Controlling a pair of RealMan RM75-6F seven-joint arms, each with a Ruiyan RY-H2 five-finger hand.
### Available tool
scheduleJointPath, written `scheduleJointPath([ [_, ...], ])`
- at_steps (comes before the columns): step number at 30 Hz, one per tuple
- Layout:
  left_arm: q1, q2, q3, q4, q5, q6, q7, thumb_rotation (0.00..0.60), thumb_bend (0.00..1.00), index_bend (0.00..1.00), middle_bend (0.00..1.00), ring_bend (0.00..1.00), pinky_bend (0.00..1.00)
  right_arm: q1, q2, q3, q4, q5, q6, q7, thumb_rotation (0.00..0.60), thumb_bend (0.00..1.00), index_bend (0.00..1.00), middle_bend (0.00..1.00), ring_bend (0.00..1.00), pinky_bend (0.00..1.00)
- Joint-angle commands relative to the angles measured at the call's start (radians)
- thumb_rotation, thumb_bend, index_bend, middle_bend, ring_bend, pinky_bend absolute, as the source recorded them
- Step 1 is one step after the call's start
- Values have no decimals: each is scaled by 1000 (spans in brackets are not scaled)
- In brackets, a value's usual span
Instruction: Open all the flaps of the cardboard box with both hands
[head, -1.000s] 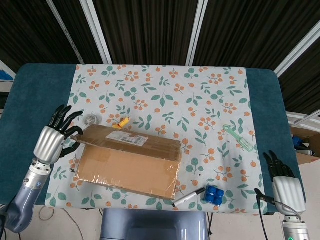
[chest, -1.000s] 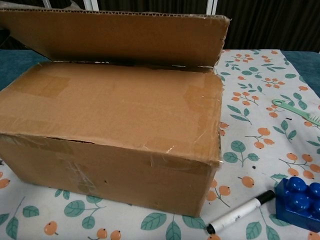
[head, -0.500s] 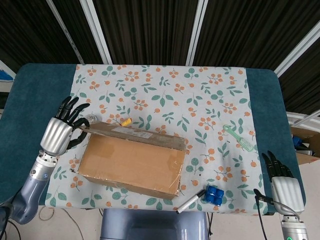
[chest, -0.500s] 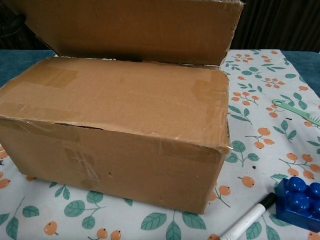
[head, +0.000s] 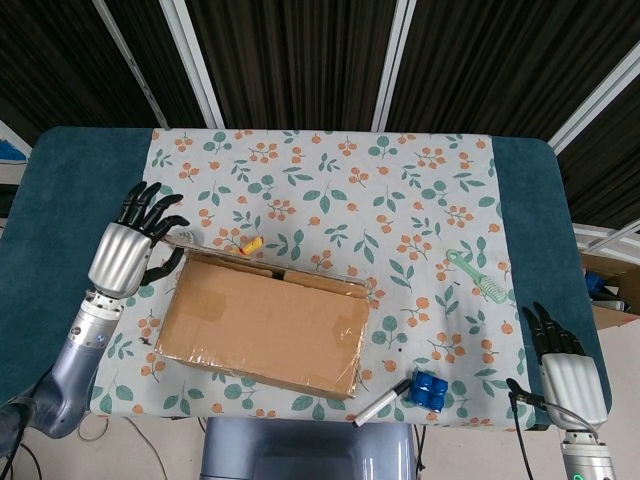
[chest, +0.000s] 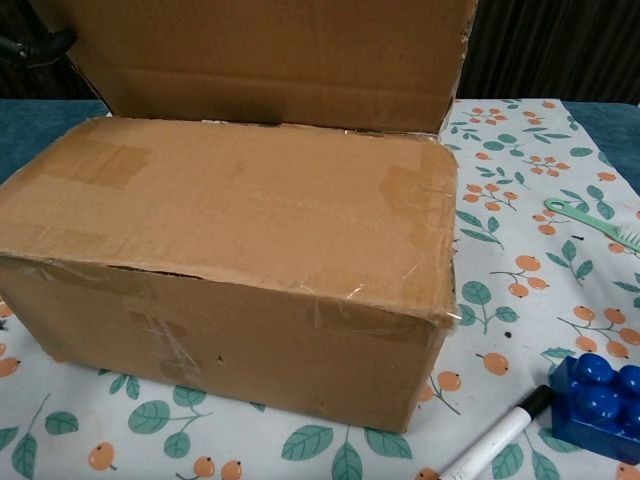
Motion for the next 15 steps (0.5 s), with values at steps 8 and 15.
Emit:
scheduleJointPath([
  [8, -21, -9, -25, 5, -27, -8, 26, 600, 333, 111, 156, 0, 0, 0, -3, -2, -3, -1, -1, -6, 600, 180, 0, 59, 167, 233],
  [15, -43, -30, -50, 50, -35, 3, 48, 600, 295, 36, 132, 0, 0, 2, -4, -2, -2, 3, -5, -10, 600, 180, 0, 59, 166, 233],
])
